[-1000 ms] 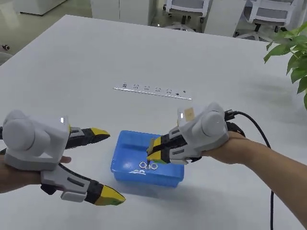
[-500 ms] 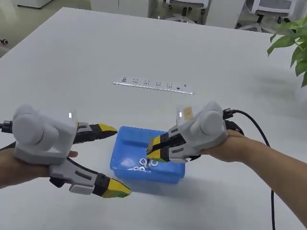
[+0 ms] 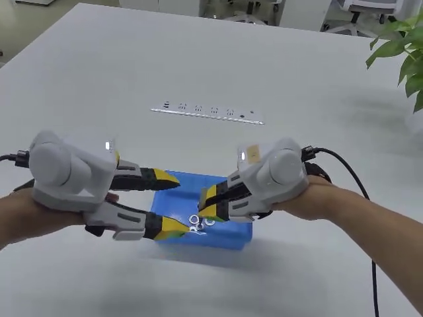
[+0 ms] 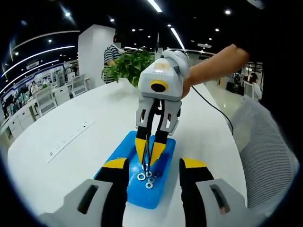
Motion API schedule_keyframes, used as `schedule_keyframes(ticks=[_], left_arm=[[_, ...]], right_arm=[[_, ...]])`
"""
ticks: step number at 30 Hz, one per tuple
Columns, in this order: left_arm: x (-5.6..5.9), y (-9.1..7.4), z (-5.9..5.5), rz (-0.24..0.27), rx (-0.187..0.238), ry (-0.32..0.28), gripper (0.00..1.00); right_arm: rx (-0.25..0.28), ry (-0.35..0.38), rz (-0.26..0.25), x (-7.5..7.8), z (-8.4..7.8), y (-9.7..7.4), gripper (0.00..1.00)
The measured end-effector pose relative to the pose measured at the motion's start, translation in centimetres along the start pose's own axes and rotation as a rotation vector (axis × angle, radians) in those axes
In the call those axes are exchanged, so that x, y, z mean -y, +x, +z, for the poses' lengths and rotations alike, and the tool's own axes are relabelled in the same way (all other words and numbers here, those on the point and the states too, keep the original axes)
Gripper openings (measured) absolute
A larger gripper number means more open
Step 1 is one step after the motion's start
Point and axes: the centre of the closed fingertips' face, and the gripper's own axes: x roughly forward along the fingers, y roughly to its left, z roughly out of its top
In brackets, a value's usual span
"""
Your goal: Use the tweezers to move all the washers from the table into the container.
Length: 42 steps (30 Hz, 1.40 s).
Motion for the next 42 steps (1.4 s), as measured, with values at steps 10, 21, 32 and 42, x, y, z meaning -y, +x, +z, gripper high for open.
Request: schedule_keyframes(ticks=[10,21,32,42], left_arm=[[-0.9,1.4,1.2,-0.023,-0.008,0.069,0.24],[-0.9,2.6,1.3,-0.052,-0.021,0.11,0.11],[-0.8,2.7,1.5,-0.066,-0.017,0.127,0.06],[-0.7,2.5,1.8,-0.07,-0.018,0.128,0.06]], right_arm=[[-0.003,-0.001,0.004,-0.1,0.0,0.0,0.08],[-0.004,-0.004,0.007,-0.1,0.0,0.0,0.08],[-0.003,0.001,0.004,-0.1,-0.1,0.0,0.09],[-0.003,-0.004,0.0,-0.1,0.3,-0.3,0.1]])
